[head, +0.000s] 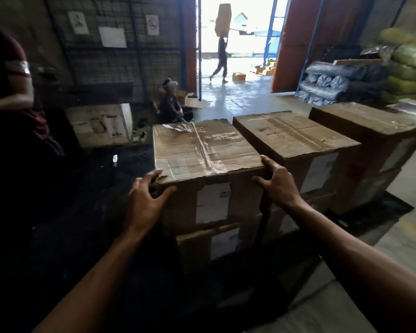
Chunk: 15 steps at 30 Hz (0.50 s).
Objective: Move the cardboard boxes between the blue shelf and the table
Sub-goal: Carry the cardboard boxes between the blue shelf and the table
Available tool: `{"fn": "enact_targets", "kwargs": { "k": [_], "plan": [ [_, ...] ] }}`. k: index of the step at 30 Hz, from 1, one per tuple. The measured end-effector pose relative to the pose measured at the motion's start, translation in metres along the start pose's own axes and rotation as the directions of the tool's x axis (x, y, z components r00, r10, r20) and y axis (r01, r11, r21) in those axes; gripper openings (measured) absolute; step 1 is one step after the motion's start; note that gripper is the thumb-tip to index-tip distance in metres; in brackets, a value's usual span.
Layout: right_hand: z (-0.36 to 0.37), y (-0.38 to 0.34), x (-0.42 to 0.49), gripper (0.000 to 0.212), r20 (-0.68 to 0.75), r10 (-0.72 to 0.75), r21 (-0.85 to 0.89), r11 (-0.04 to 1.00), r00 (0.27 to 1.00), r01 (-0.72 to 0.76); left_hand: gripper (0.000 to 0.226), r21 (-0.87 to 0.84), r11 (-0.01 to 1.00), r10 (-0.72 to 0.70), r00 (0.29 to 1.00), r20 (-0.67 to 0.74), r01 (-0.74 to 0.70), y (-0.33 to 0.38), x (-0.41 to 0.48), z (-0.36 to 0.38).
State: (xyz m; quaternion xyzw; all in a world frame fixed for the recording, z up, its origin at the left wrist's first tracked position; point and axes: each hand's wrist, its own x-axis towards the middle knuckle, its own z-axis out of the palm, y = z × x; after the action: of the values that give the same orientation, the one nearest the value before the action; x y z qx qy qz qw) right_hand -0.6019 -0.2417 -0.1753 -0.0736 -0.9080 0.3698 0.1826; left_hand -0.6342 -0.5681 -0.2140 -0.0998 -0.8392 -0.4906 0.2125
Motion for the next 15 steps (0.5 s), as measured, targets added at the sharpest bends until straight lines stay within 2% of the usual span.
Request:
{"fn": "enact_targets", "kwargs": {
  "k": [9,15],
  "plan": [
    [-0.019,0.019,0.017,0.070,0.078,-0.070,0.004,0.998,0.994,0.070,0.060,0.060,0.991,-0.117,0.988,-0.105,0.124,0.038,-0.022,0.025],
    [-0.022,0.019,0.015,0.068,0.102,-0.082,0.041,0.996,0.991,0.079,0.058,0.073,0.987,-0.136,0.985,-0.105,0.144,0.038,-0.029,0.018]
  ]
}}
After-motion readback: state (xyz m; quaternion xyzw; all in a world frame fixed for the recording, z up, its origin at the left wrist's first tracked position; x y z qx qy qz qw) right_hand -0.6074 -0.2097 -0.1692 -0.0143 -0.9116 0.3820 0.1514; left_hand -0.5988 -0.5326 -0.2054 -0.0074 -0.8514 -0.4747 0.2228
